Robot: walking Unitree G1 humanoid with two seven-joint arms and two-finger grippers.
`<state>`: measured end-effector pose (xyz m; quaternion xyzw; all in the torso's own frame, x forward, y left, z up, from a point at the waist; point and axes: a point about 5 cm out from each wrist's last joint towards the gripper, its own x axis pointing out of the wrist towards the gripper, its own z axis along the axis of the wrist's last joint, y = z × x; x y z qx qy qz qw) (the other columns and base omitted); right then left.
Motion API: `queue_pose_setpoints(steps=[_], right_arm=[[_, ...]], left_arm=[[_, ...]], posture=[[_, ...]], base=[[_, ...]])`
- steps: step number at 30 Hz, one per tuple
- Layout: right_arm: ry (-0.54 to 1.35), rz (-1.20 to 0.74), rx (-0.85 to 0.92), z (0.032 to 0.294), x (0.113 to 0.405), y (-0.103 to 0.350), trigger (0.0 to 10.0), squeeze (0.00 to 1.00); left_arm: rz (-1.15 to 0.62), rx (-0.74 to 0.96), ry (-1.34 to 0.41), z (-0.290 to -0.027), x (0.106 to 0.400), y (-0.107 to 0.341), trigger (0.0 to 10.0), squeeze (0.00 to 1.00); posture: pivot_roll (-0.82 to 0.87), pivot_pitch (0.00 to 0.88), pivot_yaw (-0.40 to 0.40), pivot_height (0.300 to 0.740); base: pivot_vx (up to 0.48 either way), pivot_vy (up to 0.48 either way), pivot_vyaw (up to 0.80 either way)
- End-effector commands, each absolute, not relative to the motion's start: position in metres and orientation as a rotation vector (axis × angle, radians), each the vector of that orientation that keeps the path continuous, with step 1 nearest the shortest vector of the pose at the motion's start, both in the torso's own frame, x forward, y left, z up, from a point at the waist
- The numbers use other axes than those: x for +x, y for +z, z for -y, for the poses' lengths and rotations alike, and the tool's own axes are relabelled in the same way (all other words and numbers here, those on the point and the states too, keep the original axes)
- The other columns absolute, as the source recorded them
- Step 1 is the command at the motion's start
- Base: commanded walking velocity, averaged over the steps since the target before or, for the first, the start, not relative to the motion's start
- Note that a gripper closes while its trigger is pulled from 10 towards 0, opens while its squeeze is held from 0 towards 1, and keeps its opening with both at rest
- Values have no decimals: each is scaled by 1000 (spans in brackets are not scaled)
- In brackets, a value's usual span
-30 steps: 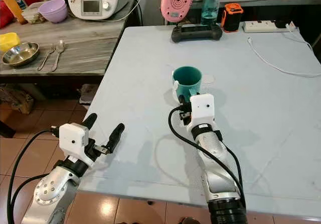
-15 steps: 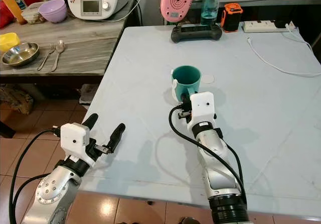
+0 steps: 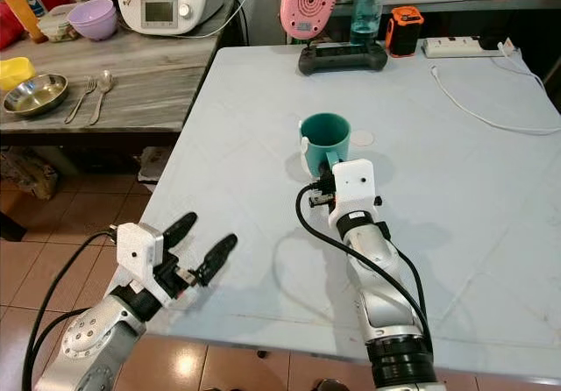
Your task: Setting the table
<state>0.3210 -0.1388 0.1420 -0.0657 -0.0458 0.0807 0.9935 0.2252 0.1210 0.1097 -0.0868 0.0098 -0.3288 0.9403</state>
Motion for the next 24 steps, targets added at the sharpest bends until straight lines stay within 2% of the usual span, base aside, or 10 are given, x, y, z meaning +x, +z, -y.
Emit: queue_pose_setpoints(steps=[1, 10, 15, 16, 17, 18, 19, 24], right_arm=[[167, 114, -123, 137, 322, 147, 0, 0], [159, 119, -121, 139, 322, 148, 0, 0], [162, 136, -104, 137, 322, 154, 0, 0], [161, 138, -104, 137, 322, 155, 2588, 0], [161, 138, -104, 137, 322, 155, 2588, 0], [161, 138, -104, 137, 321, 155, 10000, 0], [156, 131, -103, 140, 319, 153, 10000, 0], [152, 107, -102, 142, 316, 148, 10000, 0]], left_arm=[[-31, -170, -695, -123, 223, 110, 10000, 0], [-46, -159, -704, -124, 223, 108, 10000, 0], [-28, -111, -556, -133, 235, 109, 10000, 0], [-17, -105, -510, -137, 239, 110, 10000, 0], [-17, -105, -510, -137, 239, 110, 10000, 0], [-7, -100, -462, -142, 243, 112, 10000, 0], [11, -97, -393, -149, 250, 116, 10000, 0], [36, -73, -337, -155, 256, 120, 10000, 0]], posture=[[-106, 104, 86, 740], [-112, 102, 88, 740], [-106, 89, 86, 740], [-105, 83, 84, 740], [-105, 83, 84, 740], [-105, 83, 84, 740], [-105, 83, 84, 740], [-103, 76, 80, 740]], base=[[0, 0, 0], [0, 0, 0], [0, 0, 0], [0, 0, 0], [0, 0, 0], [0, 0, 0], [0, 0, 0], [0, 0, 0]])
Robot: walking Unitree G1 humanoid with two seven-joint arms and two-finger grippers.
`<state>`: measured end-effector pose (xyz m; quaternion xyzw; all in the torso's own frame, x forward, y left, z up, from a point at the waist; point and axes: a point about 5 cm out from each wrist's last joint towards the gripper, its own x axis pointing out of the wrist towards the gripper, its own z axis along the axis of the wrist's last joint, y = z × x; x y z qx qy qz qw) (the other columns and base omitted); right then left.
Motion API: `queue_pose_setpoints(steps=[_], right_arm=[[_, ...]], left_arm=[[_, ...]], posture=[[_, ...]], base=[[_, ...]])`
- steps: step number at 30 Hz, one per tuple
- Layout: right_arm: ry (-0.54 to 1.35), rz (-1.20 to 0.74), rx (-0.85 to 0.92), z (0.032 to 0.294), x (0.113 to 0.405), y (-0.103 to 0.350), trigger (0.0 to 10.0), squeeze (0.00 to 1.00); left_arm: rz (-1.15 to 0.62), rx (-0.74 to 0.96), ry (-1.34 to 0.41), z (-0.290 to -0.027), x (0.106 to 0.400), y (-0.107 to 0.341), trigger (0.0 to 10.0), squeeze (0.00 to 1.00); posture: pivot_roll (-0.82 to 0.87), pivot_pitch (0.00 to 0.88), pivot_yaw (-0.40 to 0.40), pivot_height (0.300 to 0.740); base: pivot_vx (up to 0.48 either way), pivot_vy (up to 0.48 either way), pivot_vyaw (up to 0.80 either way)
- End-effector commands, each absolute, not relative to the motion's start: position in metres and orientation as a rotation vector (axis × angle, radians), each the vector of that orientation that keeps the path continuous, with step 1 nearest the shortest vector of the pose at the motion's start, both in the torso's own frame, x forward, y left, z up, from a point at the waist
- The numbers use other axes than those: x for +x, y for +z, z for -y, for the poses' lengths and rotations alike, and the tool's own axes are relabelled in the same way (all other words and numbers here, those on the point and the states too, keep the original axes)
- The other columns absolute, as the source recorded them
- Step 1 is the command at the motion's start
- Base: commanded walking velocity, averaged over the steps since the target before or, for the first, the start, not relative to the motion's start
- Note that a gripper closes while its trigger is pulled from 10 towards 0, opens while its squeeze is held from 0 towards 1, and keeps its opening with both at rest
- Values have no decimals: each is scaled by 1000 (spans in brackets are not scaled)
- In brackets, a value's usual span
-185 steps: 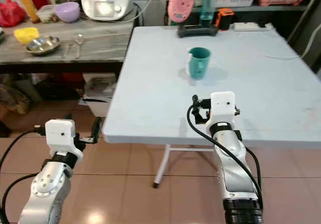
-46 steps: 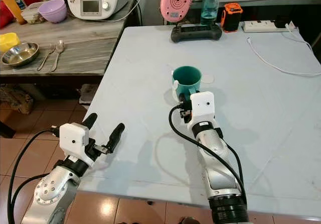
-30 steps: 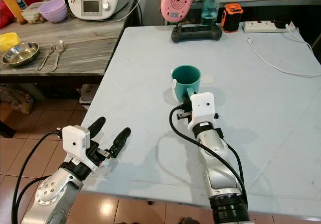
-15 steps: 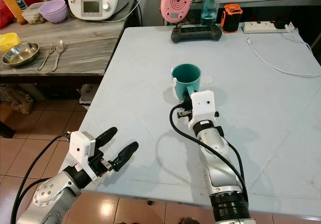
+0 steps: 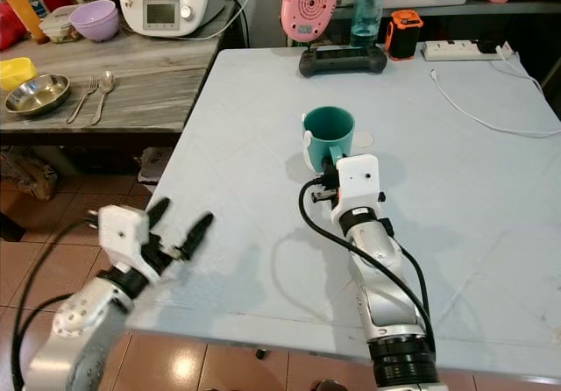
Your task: Setting the table
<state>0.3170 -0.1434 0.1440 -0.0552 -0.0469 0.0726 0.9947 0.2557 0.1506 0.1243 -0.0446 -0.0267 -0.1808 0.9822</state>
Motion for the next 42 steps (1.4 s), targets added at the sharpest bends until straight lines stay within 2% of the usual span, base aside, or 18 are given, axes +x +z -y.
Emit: queue_pose_setpoints(steps=[1, 7, 11, 42], right_arm=[[152, 107, -102, 142, 316, 148, 10000, 0], [160, 101, -98, 140, 317, 148, 10000, 0], [156, 96, -107, 142, 318, 147, 10000, 0], [139, 109, -126, 142, 318, 148, 10000, 0]], left_arm=[[36, -73, -337, -155, 256, 120, 10000, 0], [43, -60, -326, -155, 259, 121, 10000, 0], [46, -60, -315, -154, 260, 121, 10000, 0], [49, -69, -293, -150, 259, 119, 10000, 0]], posture=[[-103, 76, 80, 740], [-104, 74, 75, 740], [-108, 68, 70, 740], [-100, 84, 79, 740]], base=[[0, 0, 0], [0, 249, 0], [0, 480, -447], [0, 480, 0]])
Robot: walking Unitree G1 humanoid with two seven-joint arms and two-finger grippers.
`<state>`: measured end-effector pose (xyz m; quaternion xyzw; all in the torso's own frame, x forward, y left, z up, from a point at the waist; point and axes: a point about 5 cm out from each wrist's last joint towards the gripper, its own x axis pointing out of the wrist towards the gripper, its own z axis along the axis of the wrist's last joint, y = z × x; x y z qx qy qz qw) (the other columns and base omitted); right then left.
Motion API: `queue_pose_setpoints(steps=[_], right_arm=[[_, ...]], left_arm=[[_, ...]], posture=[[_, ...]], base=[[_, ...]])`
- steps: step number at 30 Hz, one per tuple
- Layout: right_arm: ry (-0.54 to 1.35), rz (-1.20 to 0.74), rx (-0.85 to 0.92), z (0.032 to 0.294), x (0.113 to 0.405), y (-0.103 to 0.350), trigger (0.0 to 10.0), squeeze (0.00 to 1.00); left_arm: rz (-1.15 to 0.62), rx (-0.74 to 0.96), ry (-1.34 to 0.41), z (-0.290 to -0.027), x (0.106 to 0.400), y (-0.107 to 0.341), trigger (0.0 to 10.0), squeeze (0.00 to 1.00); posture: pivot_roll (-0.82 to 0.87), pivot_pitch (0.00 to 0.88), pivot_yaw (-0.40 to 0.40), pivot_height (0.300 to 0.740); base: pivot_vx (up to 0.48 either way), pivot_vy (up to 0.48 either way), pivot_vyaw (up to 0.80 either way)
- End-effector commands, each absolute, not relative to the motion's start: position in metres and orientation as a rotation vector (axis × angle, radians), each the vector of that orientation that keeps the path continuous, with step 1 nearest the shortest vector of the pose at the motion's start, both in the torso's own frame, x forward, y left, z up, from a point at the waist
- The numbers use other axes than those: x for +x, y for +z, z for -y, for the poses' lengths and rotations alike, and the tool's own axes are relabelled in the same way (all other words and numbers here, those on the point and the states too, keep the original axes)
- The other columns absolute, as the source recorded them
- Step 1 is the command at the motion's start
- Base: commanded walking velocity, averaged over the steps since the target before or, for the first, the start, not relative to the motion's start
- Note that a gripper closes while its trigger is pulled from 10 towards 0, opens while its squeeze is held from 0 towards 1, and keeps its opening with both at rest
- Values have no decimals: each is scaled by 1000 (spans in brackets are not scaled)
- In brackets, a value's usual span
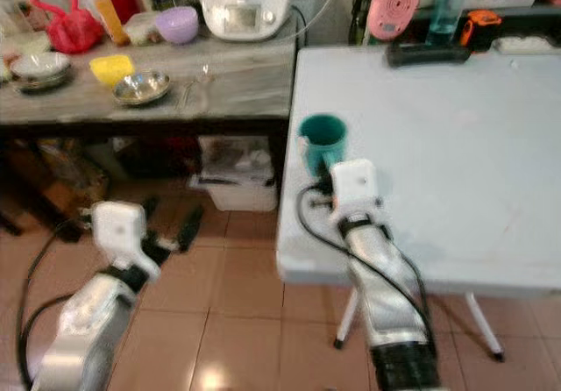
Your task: Setting the table
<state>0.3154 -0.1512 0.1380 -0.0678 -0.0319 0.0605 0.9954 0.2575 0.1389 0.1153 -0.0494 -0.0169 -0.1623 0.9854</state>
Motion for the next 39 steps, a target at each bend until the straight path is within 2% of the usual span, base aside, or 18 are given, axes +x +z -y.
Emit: queue_pose_setpoints(steps=[1, 15, 17, 20, 30, 39], right_arm=[[140, 109, -125, 142, 318, 148, 10000, 0], [140, 121, -132, 140, 318, 148, 10000, 0], [139, 124, -136, 140, 319, 148, 10000, 0], [143, 130, -145, 140, 319, 150, 10000, 0], [150, 142, -152, 138, 321, 151, 10000, 0], [159, 144, -162, 137, 322, 151, 10000, 0]], left_arm=[[52, -66, -288, -151, 260, 119, 10000, 0], [60, -6, -245, -155, 263, 118, 10000, 0], [127, 57, -208, -157, 264, 123, 10000, 0], [114, -19, -181, -160, 266, 123, 10000, 0], [148, -38, -194, -158, 267, 126, 10000, 0], [157, -59, -208, -156, 267, 128, 10000, 0]], posture=[[-100, 84, 79, 740], [-97, 78, 84, 740], [-98, 77, 82, 740], [-97, 73, 81, 740], [-95, 64, 79, 740], [-95, 60, 75, 740]], base=[[0, 480, 0], [0, 480, 0], [0, 0, 0], [0, 0, 0], [0, 0, 0], [335, 0, 0]])
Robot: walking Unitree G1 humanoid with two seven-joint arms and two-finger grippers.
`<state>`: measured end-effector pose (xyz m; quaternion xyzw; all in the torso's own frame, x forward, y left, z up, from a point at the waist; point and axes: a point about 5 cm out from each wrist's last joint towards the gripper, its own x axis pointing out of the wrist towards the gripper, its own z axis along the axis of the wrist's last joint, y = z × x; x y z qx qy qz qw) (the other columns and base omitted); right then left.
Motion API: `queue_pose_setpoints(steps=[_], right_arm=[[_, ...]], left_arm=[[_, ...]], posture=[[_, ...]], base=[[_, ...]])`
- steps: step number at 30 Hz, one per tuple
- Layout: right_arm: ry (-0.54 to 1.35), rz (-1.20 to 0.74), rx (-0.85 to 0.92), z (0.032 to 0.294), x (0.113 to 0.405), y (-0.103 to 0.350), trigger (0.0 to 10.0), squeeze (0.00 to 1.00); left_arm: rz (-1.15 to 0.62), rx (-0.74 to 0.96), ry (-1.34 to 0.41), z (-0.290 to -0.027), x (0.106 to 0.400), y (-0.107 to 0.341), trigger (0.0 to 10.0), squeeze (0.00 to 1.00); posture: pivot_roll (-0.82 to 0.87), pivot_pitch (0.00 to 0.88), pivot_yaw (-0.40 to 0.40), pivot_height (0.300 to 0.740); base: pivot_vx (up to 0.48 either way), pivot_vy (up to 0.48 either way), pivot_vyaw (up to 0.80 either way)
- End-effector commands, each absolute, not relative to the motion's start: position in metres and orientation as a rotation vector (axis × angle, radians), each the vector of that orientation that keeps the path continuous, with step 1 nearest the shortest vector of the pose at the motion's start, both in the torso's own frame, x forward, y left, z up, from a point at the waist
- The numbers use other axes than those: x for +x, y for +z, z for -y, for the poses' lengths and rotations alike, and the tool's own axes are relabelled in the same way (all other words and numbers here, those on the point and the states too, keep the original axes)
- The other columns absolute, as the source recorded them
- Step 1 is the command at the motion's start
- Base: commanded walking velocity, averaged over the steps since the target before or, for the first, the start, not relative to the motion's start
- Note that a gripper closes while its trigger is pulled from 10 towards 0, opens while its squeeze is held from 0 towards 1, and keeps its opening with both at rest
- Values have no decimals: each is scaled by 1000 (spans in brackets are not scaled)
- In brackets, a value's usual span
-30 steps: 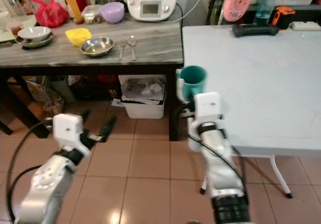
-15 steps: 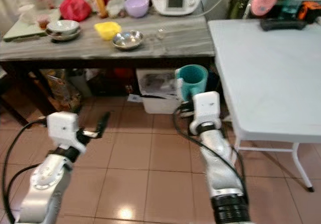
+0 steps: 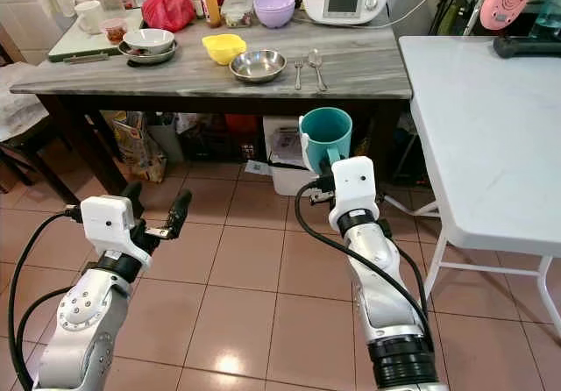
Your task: Setting the table
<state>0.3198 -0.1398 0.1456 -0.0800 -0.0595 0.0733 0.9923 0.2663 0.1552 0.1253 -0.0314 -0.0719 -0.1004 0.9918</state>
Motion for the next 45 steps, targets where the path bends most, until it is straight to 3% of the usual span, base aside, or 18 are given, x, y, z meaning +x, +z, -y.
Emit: queue_pose_setpoints(steps=[1, 11, 38, 45], right_arm=[[161, 145, -162, 137, 322, 151, 10000, 0], [176, 163, -199, 133, 321, 151, 10000, 0], [160, 190, -191, 133, 323, 159, 10000, 0], [151, 225, -160, 130, 325, 171, 10000, 0]], left_arm=[[157, -59, -208, -156, 267, 128, 10000, 0], [152, -65, -219, -154, 267, 127, 10000, 0], [179, -72, -259, -143, 272, 135, 10000, 0], [182, -76, -263, -141, 273, 135, 10000, 0]], posture=[[-95, 60, 75, 740], [-94, 56, 79, 740], [-106, 50, 83, 740], [-112, 49, 81, 740]], base=[[412, 0, 0], [455, 0, 0], [459, 0, 552], [460, 0, 126]])
